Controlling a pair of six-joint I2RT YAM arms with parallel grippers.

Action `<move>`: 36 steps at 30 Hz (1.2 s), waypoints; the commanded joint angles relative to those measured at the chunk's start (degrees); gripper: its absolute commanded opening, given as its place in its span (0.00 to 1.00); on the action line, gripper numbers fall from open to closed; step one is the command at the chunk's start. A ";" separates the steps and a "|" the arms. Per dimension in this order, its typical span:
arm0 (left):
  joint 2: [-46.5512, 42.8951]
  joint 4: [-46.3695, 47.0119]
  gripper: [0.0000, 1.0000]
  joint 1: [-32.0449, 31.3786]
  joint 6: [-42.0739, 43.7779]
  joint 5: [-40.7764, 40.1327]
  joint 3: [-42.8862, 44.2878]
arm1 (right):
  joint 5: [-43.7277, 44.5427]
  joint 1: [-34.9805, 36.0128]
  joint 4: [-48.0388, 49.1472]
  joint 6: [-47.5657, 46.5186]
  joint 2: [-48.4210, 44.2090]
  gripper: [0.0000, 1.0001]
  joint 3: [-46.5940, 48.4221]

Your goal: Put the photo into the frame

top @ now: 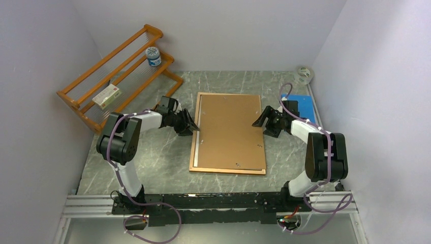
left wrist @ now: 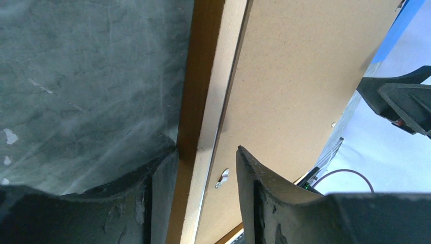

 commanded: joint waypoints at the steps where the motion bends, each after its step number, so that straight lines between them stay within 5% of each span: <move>1: 1.77 2.86 0.49 -0.52 -0.36 3.00 0.05 | 3.28 3.66 -3.20 0.17 -0.02 0.73 3.13; 18: 1.42 2.39 0.46 -0.54 0.16 0.82 -0.87 | 31.28 15.57 -17.98 -0.80 -1.36 0.77 10.00; 36: 1.59 3.28 0.46 -0.50 -0.22 1.17 -1.77 | 29.57 20.13 -16.48 2.51 1.25 0.65 10.57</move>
